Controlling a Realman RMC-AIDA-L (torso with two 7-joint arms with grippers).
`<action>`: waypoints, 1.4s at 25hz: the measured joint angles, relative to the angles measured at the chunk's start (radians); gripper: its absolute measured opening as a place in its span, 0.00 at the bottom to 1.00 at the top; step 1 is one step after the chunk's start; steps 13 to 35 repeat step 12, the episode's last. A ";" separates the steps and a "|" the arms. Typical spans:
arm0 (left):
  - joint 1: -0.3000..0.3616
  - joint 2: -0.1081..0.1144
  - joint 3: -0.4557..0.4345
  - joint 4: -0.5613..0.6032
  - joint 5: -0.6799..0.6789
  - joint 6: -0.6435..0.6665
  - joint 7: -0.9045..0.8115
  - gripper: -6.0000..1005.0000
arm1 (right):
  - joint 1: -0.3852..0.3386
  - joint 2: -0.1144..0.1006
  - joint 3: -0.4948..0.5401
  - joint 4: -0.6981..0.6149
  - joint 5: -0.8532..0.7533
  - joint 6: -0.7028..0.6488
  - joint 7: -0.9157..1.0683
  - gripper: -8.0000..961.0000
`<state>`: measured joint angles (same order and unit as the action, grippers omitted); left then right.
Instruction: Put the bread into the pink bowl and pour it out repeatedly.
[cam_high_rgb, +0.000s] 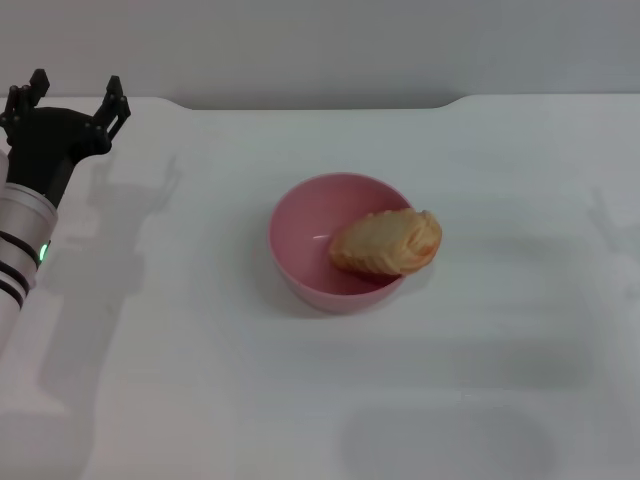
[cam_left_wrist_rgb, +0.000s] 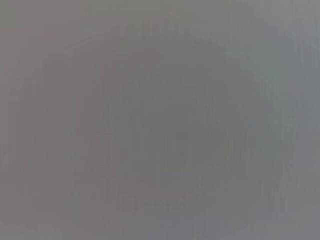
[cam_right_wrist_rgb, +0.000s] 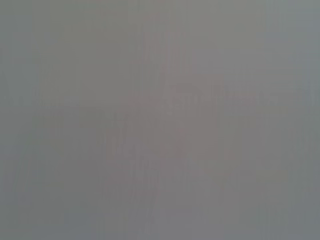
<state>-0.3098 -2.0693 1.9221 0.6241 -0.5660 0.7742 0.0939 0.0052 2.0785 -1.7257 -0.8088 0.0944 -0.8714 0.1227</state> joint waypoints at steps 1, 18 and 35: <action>0.000 0.000 0.000 0.000 0.000 -0.002 0.000 0.86 | 0.001 0.000 0.000 0.000 0.001 0.000 0.000 0.85; 0.007 0.000 0.001 0.006 0.000 -0.006 0.000 0.86 | 0.004 0.000 -0.002 -0.001 0.005 0.000 0.000 0.85; 0.007 0.000 0.001 0.006 0.000 -0.006 0.000 0.86 | 0.004 0.000 -0.002 -0.001 0.005 0.000 0.000 0.85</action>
